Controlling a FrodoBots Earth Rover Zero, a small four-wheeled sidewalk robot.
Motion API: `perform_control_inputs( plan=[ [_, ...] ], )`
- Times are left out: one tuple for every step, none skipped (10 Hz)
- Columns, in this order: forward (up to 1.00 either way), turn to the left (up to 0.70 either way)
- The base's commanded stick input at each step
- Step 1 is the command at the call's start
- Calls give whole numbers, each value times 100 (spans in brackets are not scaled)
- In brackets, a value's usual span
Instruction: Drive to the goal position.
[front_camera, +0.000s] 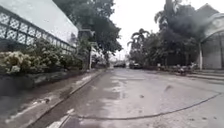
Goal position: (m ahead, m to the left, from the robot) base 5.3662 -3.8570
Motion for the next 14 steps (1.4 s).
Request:
perform_control_inputs(
  plan=[
    [70,0],
    [70,0],
    [70,0],
    [70,0],
    [70,0],
    [70,0],
    [70,0],
    [70,-11],
    [70,-26],
    [70,-31],
    [70,-23],
    [70,-14],
    [70,-5],
    [70,0]
  ],
)
